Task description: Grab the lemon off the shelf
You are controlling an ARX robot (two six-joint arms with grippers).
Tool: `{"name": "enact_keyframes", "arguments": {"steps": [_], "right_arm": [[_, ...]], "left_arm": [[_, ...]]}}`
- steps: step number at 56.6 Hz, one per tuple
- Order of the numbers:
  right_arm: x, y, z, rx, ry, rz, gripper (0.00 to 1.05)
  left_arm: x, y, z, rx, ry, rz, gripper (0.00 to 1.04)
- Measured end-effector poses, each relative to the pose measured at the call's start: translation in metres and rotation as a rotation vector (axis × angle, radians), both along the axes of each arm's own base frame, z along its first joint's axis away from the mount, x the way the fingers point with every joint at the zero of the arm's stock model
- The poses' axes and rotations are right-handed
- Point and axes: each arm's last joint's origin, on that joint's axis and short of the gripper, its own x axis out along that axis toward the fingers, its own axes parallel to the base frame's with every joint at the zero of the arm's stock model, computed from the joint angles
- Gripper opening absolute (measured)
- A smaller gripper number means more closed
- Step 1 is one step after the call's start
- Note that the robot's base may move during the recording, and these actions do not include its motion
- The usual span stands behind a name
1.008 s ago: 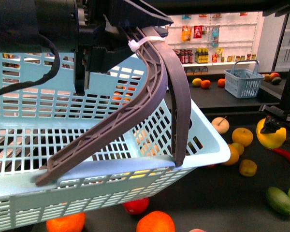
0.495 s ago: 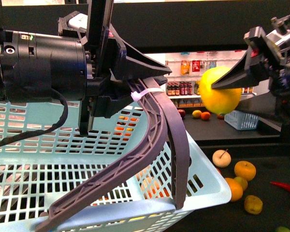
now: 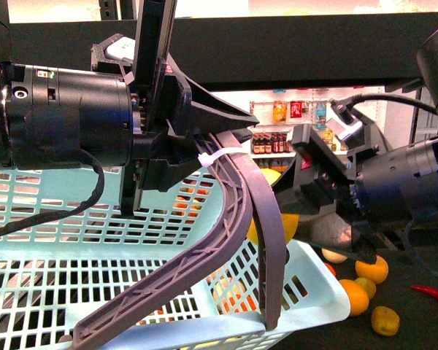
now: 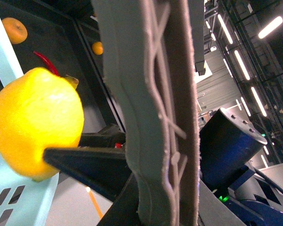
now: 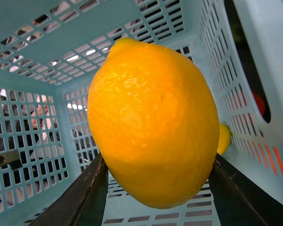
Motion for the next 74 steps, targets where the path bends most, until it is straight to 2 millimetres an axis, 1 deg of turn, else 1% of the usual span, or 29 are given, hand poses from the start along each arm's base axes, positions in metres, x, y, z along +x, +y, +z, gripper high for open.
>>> {"name": "enact_keyframes", "arguments": {"steps": [5,9,17,25,27,32,34,40,45,50,54,55,58,61,63,66,68,69,71,73,74], "right_arm": [[0.001,0.004,-0.006,-0.020,0.007,0.005,0.54],[0.002,0.006,-0.009,-0.029,0.006,0.002,0.65],[0.004,0.004,-0.008,-0.028,-0.023,-0.010,0.82],[0.006,-0.007,0.000,-0.070,-0.102,-0.092,1.02],[0.005,-0.010,0.003,-0.084,-0.125,-0.114,1.04],[0.002,-0.024,0.017,-0.157,-0.223,-0.222,1.02],[-0.003,-0.031,0.024,-0.191,-0.265,-0.260,1.02],[-0.025,-0.051,0.046,-0.311,-0.385,-0.365,1.02],[-0.051,-0.066,0.058,-0.411,-0.476,-0.438,1.02],[-0.077,-0.077,0.061,-0.493,-0.530,-0.483,1.02],[-0.105,-0.086,0.058,-0.552,-0.569,-0.528,1.02],[-0.109,-0.087,0.058,-0.558,-0.571,-0.536,1.02],[-0.129,-0.090,0.052,-0.599,-0.581,-0.558,1.02],[-0.145,-0.092,0.046,-0.625,-0.602,-0.579,1.02],[-0.161,-0.094,0.039,-0.614,-0.613,-0.567,0.96],[-0.177,-0.095,0.028,-0.602,-0.609,-0.566,0.89],[-0.191,-0.095,0.014,-0.599,-0.595,-0.564,0.82],[-0.201,-0.096,0.003,-0.601,-0.582,-0.561,0.77],[-0.213,-0.096,-0.011,-0.602,-0.567,-0.557,0.70],[-0.225,-0.096,-0.023,-0.603,-0.561,-0.556,0.63],[-0.228,-0.096,-0.026,-0.603,-0.562,-0.557,0.62]], "left_arm": [[0.000,0.000,0.000,0.000,0.000,-0.001,0.09],[0.000,0.000,0.000,0.000,0.000,-0.001,0.09],[0.000,0.000,0.000,0.000,0.000,0.000,0.09],[0.000,0.000,0.000,0.000,0.002,-0.001,0.09],[0.000,0.000,0.000,-0.001,0.005,-0.004,0.09],[0.000,0.000,0.000,-0.002,0.008,-0.004,0.09],[0.000,0.000,0.000,-0.002,0.007,-0.001,0.09],[0.000,0.000,0.000,0.000,0.003,0.004,0.09],[0.000,0.000,0.000,0.000,0.004,0.003,0.09],[0.000,0.000,0.000,-0.001,0.004,-0.001,0.09],[0.000,0.000,0.000,-0.001,0.004,-0.001,0.09],[0.000,0.000,0.000,-0.001,0.004,0.000,0.09],[0.000,0.000,0.000,-0.001,0.004,0.000,0.09],[0.000,0.000,0.000,-0.001,0.004,0.000,0.09],[0.000,0.000,0.000,-0.001,0.004,-0.001,0.09],[0.000,0.000,0.000,-0.001,0.004,-0.001,0.09],[0.000,0.000,0.000,-0.001,0.004,-0.001,0.09],[0.000,0.000,0.000,-0.001,0.004,-0.001,0.09],[0.000,0.000,0.000,-0.001,0.004,0.000,0.09],[0.000,0.000,0.000,0.000,0.004,0.001,0.09],[0.000,0.000,0.000,0.000,0.003,0.002,0.09]]}}
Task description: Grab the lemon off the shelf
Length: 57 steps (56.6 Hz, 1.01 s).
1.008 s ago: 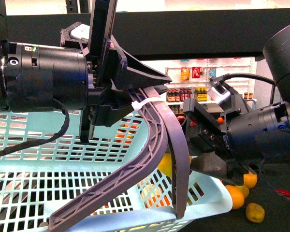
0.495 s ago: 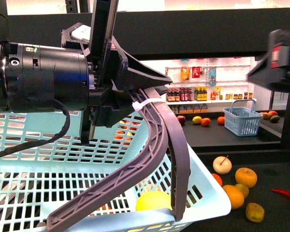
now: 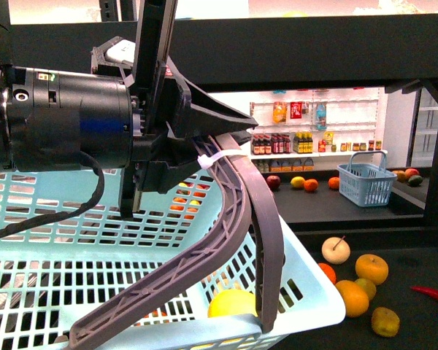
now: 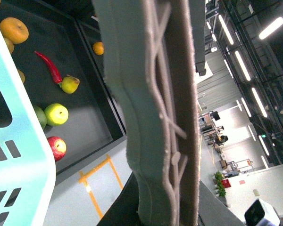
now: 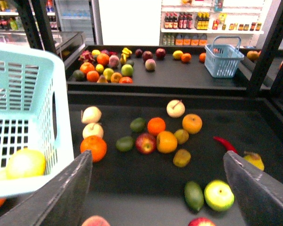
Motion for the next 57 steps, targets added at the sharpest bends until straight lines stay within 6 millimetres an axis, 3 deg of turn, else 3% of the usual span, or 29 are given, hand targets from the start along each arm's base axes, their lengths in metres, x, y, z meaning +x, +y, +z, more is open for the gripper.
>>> {"name": "enact_keyframes", "arguments": {"steps": [5,12,20,52,57], "right_arm": [[-0.013,0.000,-0.016,0.001,-0.064,0.002,0.46],[-0.014,0.000,-0.043,0.003,-0.074,0.003,0.25],[-0.015,0.000,-0.046,0.005,-0.080,0.002,0.05],[-0.015,0.000,-0.045,0.006,-0.084,0.003,0.07],[-0.015,0.000,-0.045,0.007,-0.084,0.003,0.20]], "left_arm": [[0.000,0.000,0.000,0.000,0.000,0.000,0.09],[0.000,0.000,0.000,-0.001,0.001,-0.004,0.09],[0.000,0.000,0.000,-0.001,0.002,-0.001,0.09],[0.000,0.000,0.000,-0.001,0.002,-0.003,0.09],[0.000,0.000,0.000,-0.001,0.002,-0.002,0.09]]}}
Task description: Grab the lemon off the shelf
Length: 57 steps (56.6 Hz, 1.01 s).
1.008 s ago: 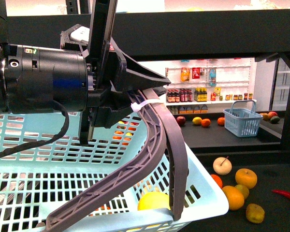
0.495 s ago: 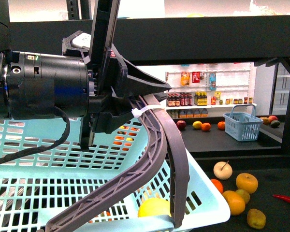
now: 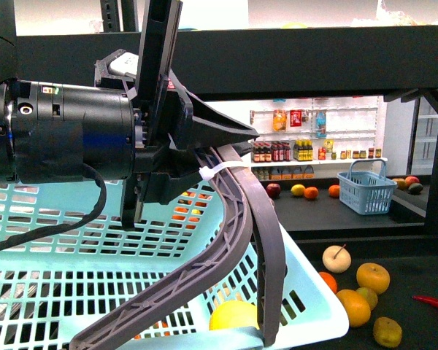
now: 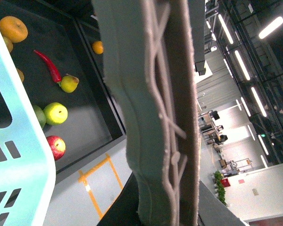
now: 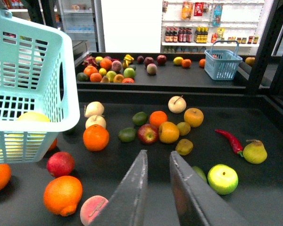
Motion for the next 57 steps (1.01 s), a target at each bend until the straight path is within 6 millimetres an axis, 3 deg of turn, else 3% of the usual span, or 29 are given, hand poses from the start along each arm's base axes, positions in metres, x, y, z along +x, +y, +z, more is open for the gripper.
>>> {"name": "enact_keyframes", "arguments": {"steps": [16,28,38,57], "right_arm": [[0.000,0.000,0.000,0.000,0.000,0.000,0.67],[0.000,0.000,0.000,0.000,0.000,0.000,1.01],[0.000,0.000,0.000,0.001,-0.001,0.002,1.02],[0.000,0.000,0.000,0.002,-0.001,0.000,1.02]], "left_arm": [[0.000,0.000,0.000,0.000,0.000,0.000,0.09],[0.009,0.010,0.000,-0.040,0.074,0.333,0.09],[0.022,0.043,0.010,-0.150,0.029,0.537,0.09],[0.057,0.138,0.015,-0.424,-0.028,0.820,0.09]]}}
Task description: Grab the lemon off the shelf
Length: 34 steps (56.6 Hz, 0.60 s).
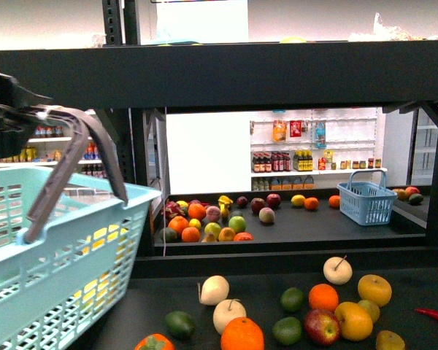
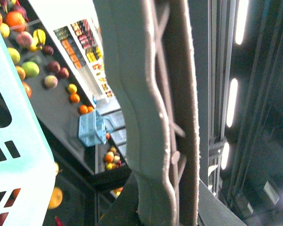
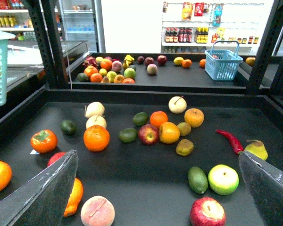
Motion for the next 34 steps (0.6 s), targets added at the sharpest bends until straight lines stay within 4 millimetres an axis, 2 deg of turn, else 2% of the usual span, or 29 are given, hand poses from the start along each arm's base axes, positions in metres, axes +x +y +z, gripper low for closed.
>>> {"name": "enact_keyframes", "arguments": {"steps": [6,14,18,34], "right_arm": [[0.000,0.000,0.000,0.001,0.000,0.000,1.02],[0.000,0.000,0.000,0.002,0.000,0.000,1.02],[0.000,0.000,0.000,0.002,0.000,0.000,1.02],[0.000,0.000,0.000,0.002,0.000,0.000,1.02]], "left_arm": [[0.006,0.032,-0.002,-0.046,-0.033,0.068,0.09],[0.017,0.094,-0.015,-0.079,-0.092,0.176,0.09],[0.018,0.114,-0.021,-0.094,-0.105,0.198,0.09],[0.020,0.149,-0.043,-0.135,-0.114,0.185,0.09]]}}
